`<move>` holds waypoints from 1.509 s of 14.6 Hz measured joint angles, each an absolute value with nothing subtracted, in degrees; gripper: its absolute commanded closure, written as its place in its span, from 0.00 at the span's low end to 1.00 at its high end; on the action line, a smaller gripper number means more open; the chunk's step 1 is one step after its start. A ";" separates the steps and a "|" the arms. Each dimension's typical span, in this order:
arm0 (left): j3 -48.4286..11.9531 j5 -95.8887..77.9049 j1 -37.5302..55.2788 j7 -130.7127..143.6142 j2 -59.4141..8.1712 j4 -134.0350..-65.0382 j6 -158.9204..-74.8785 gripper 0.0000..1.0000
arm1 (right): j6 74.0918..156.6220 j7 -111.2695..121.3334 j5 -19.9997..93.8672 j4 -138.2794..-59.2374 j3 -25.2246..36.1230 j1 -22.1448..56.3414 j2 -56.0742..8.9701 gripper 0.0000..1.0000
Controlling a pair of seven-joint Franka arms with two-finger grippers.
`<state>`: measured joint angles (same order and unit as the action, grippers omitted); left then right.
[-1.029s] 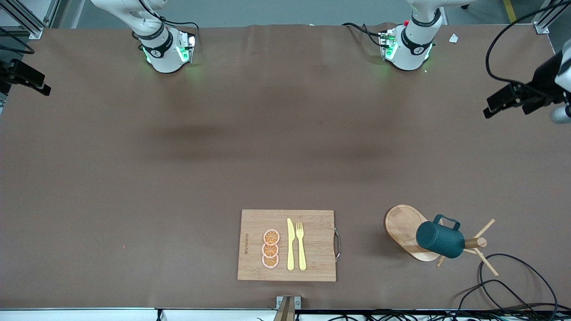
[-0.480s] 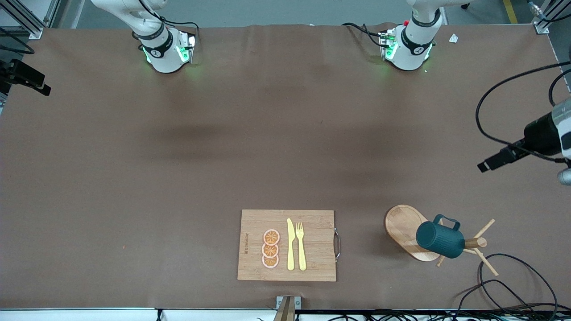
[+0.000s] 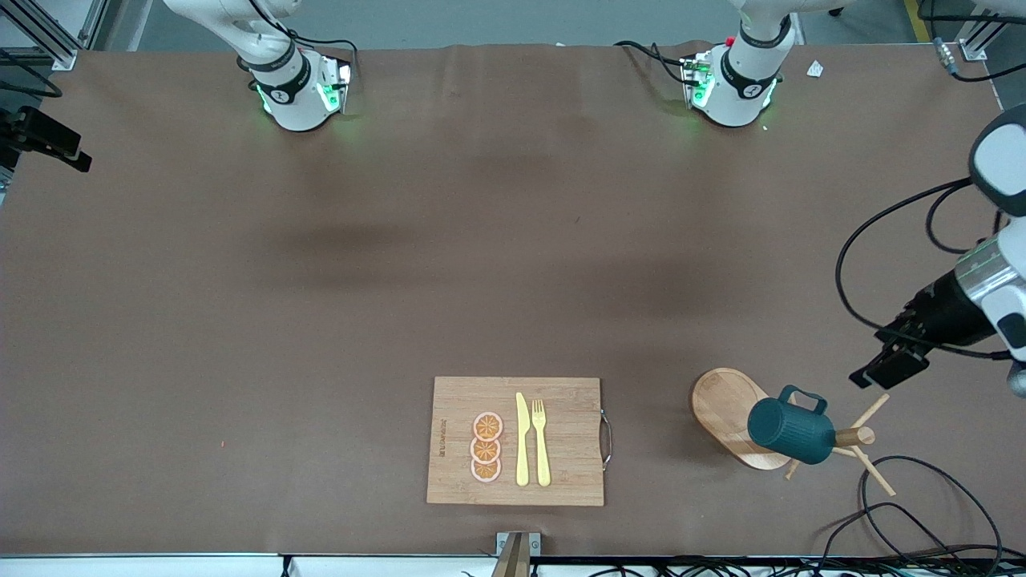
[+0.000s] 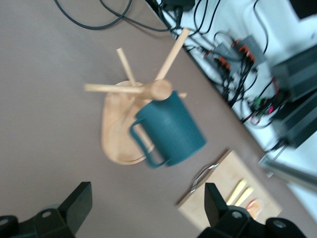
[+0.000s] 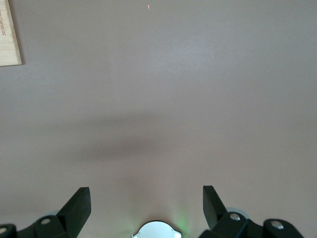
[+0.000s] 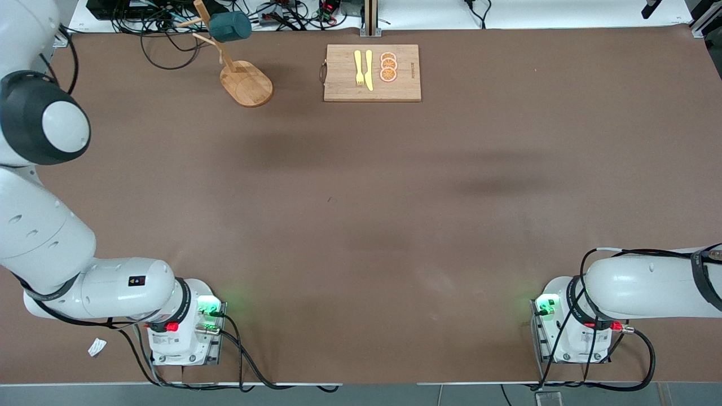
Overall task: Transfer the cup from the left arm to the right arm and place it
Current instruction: 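Lower the left gripper around the teal mug body and close it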
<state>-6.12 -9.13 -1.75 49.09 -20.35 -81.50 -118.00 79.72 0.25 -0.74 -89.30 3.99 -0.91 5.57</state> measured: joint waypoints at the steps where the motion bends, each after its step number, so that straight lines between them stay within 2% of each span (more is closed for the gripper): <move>1: -6.12 -9.13 -1.31 51.92 -21.64 -81.06 -120.50 0.02 | 79.73 0.25 -0.74 -89.30 3.99 -0.91 5.57 0.00; 10: -6.29 -9.71 -0.24 62.03 -30.90 -79.33 -134.77 0.04 | 79.69 0.25 -0.74 -89.33 4.01 -0.91 5.57 0.00; 22: -7.02 -15.14 -0.28 63.71 -33.76 -79.14 -135.45 0.04 | 79.68 0.25 -0.74 -89.39 4.07 -0.91 5.57 0.00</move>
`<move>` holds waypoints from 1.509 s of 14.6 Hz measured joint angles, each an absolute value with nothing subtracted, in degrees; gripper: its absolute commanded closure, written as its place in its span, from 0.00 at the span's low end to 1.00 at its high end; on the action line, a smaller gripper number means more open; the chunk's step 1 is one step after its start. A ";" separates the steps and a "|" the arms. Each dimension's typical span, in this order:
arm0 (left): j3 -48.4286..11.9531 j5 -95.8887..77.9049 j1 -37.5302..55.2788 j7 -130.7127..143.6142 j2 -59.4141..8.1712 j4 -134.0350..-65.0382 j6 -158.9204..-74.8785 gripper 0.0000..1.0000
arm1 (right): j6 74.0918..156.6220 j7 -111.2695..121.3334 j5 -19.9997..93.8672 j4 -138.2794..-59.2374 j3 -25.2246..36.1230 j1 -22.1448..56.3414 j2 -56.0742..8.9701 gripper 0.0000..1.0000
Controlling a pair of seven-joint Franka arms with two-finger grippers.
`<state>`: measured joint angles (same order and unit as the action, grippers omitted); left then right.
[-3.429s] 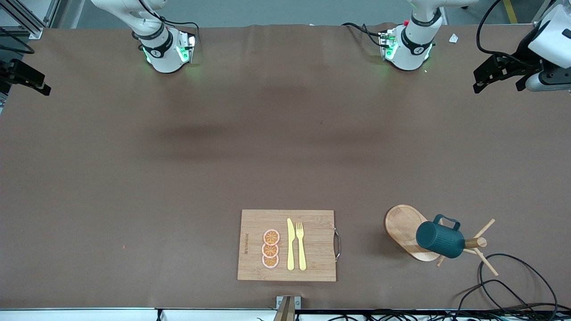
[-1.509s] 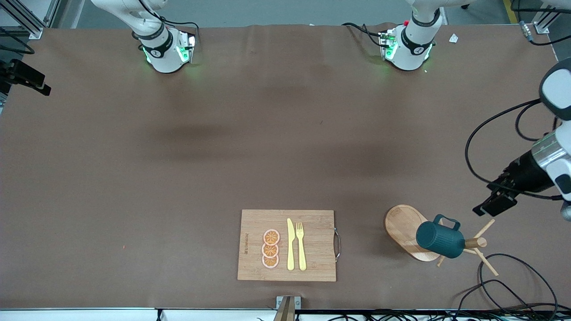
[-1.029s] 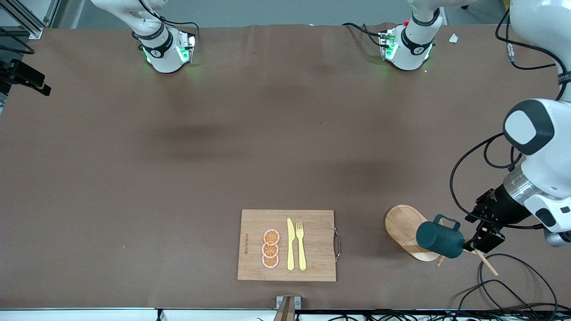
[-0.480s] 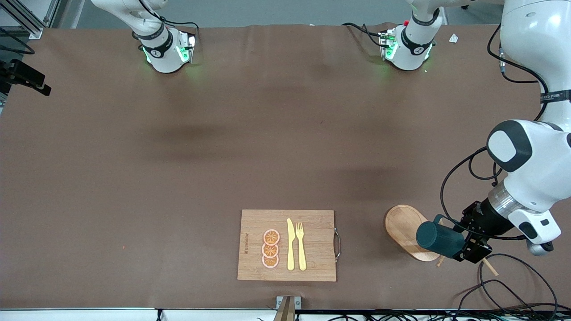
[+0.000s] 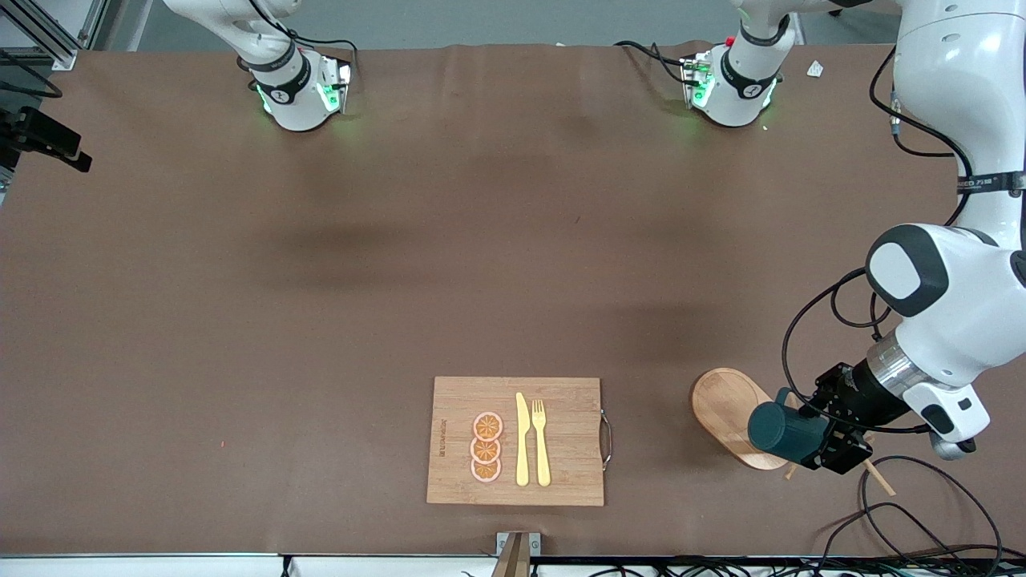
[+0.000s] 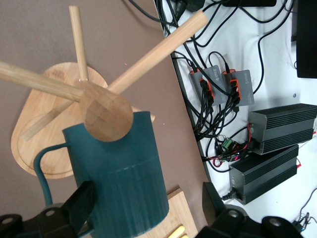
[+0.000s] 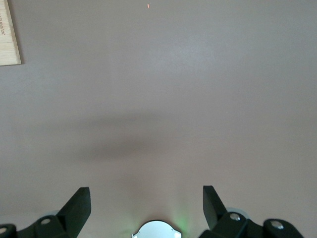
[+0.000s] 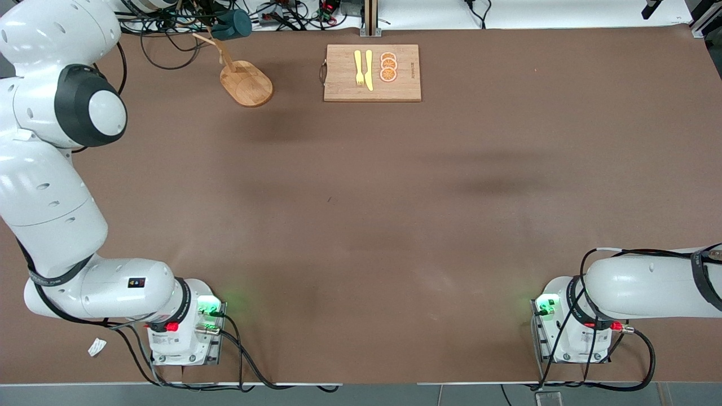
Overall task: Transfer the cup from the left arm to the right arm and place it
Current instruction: 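Lower the left gripper around the teal mug body and close it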
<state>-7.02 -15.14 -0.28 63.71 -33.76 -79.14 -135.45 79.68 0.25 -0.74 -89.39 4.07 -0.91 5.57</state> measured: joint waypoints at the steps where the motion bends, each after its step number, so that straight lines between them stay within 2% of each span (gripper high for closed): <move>1: -7.02 -16.35 -0.33 63.80 -33.91 -79.14 -135.45 0.04 | 79.68 0.25 -0.74 -89.40 4.07 -0.91 5.57 0.00; 19: -7.01 -20.64 -0.78 65.33 -35.94 -79.13 -135.45 0.03 | 79.48 0.25 -0.07 -89.54 4.20 -0.91 5.57 0.00; 22: -7.02 -20.67 -0.78 65.33 -36.36 -79.13 -135.45 0.09 | 79.45 0.25 -0.03 -89.59 4.24 -0.91 5.57 0.00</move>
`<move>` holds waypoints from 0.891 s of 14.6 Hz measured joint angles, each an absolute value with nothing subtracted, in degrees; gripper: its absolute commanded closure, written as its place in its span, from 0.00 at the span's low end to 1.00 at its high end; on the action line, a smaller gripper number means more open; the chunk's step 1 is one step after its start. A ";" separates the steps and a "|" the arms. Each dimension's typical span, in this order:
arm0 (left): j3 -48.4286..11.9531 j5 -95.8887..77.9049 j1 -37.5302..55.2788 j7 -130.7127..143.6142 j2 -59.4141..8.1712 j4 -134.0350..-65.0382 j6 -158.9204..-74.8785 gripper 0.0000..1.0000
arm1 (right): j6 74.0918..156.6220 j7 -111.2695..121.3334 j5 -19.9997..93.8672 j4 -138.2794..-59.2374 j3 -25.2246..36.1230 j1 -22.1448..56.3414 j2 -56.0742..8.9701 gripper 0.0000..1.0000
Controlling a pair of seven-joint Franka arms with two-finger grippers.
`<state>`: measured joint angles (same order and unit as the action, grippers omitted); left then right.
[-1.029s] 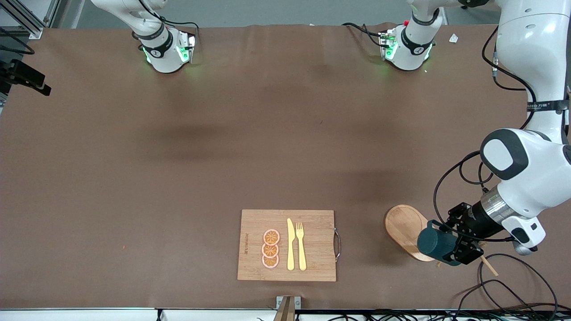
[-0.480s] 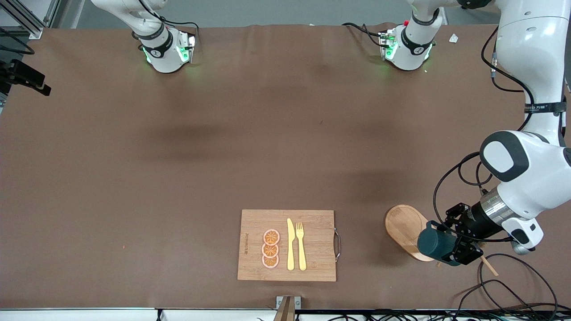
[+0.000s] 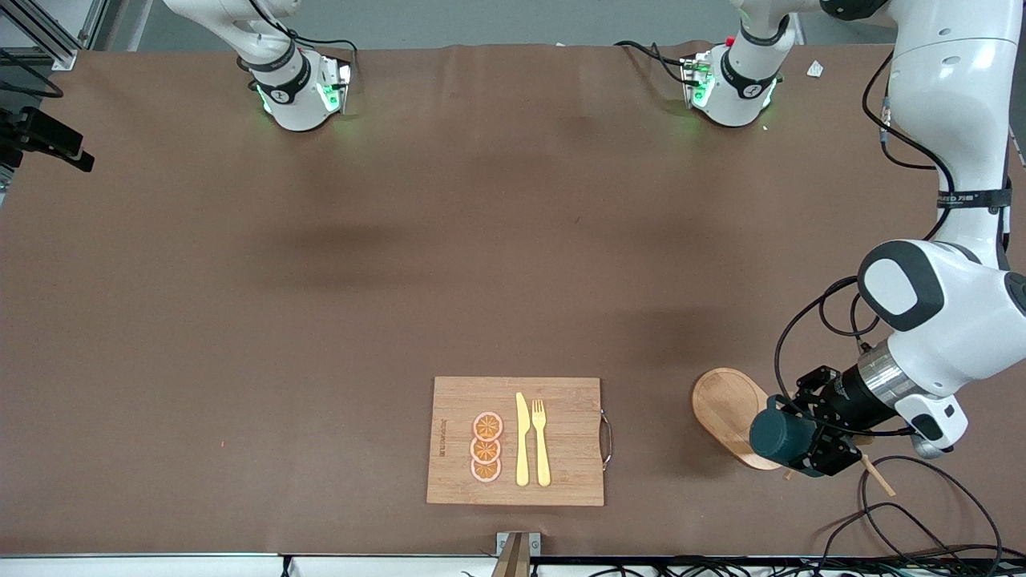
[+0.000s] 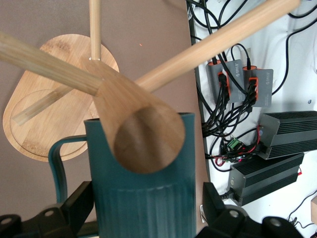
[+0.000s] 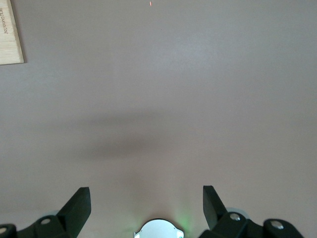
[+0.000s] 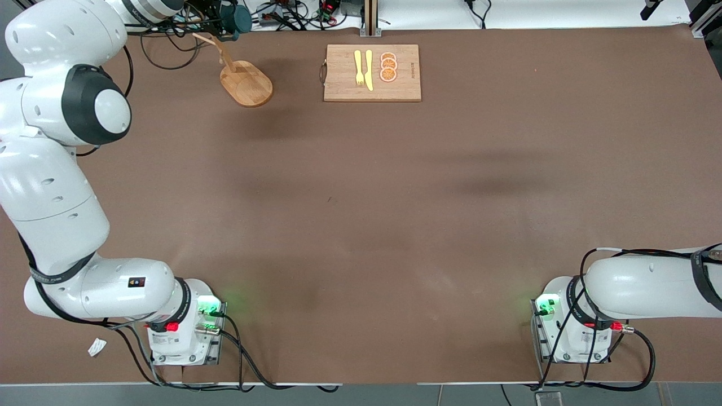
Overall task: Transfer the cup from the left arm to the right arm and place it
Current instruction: 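Lower the left gripper around the teal mug body and close it, then lift the teal mug off the mug tree with the left gripper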
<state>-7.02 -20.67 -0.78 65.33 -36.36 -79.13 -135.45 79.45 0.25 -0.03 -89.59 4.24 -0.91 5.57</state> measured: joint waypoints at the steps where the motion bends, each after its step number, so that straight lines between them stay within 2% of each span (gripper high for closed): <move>1: -7.03 -20.67 -0.78 65.33 -36.41 -79.13 -135.45 0.09 | 79.40 0.25 -0.02 -89.61 4.24 -0.91 5.57 0.00; 6: -7.11 -21.61 -0.73 65.33 -36.47 -79.12 -135.46 0.16 | 79.31 0.25 -0.02 -89.72 4.37 -0.93 5.57 0.00; 13: -7.73 -21.74 -0.60 65.78 -36.41 -78.25 -135.45 0.16 | 79.31 0.26 -0.02 -89.72 4.36 -0.93 5.57 0.00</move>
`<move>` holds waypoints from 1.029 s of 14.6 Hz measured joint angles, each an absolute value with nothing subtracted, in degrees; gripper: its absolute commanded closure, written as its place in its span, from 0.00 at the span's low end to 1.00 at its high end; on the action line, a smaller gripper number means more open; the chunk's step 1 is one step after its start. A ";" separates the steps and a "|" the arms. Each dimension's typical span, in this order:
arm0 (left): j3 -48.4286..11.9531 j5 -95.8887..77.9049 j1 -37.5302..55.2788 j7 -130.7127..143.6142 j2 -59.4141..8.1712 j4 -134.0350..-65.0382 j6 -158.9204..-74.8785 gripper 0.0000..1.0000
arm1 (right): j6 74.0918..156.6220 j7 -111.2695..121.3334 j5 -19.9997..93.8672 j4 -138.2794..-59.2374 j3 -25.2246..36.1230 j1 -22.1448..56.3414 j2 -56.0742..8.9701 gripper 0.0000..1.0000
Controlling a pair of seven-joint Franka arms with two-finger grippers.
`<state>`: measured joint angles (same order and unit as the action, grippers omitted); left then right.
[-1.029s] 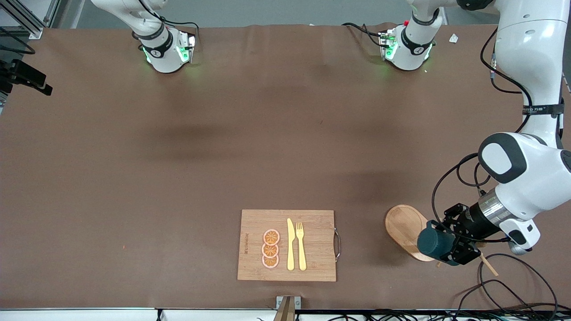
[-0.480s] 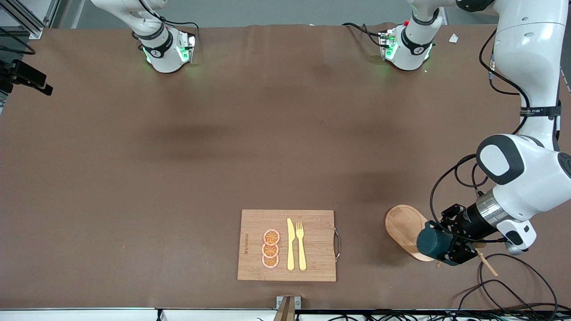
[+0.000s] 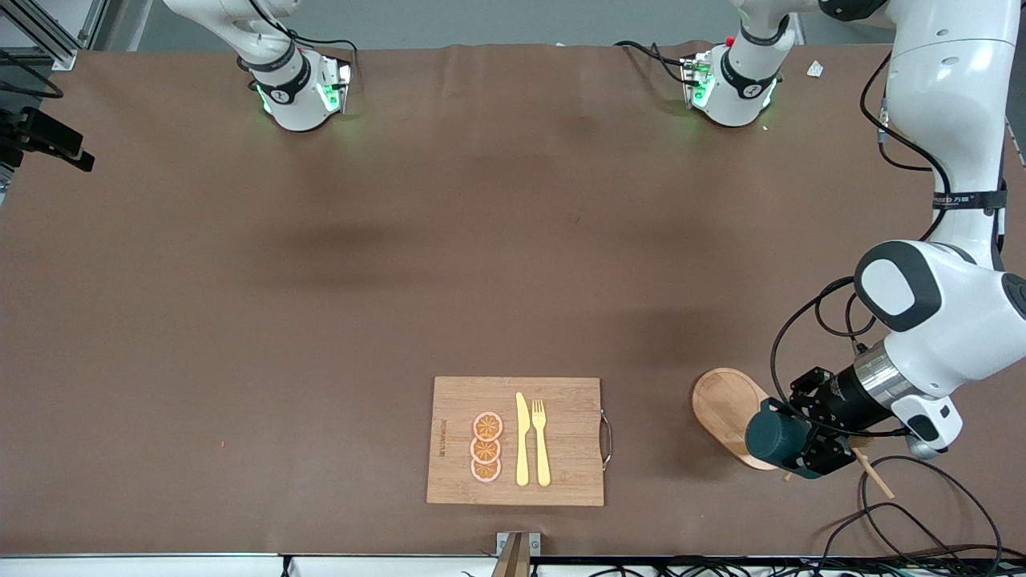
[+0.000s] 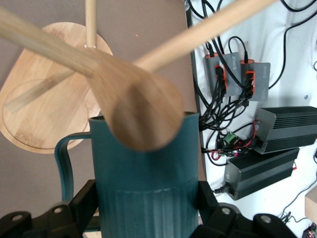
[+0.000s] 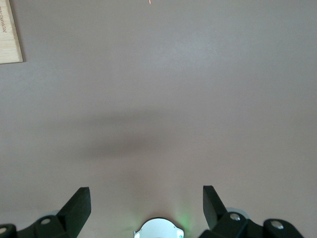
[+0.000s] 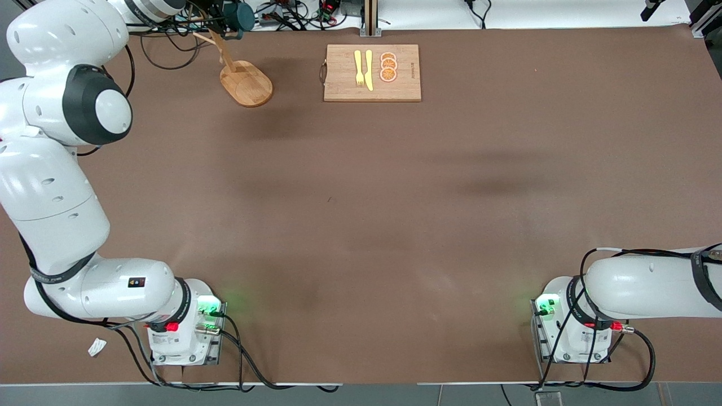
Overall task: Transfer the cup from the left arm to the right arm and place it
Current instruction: 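Lift the teal mug off the mug tree with the left gripper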
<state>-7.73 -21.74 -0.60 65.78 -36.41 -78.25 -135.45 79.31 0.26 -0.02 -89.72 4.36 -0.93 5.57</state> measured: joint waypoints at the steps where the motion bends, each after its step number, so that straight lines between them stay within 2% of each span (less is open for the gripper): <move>1: -7.90 -21.74 -0.58 65.87 -36.28 -78.02 -135.45 0.16 | 79.31 0.26 -0.02 -89.72 4.36 -0.93 5.57 0.00; 9: -9.65 -21.74 0.22 68.38 -33.48 -77.80 -130.99 0.16 | 79.33 0.26 -0.02 -89.72 4.36 -0.93 5.57 0.00; 15: -9.96 -19.00 7.01 77.04 -31.58 -77.81 -129.65 0.16 | 79.34 0.26 -0.02 -89.72 4.35 -0.93 5.57 0.00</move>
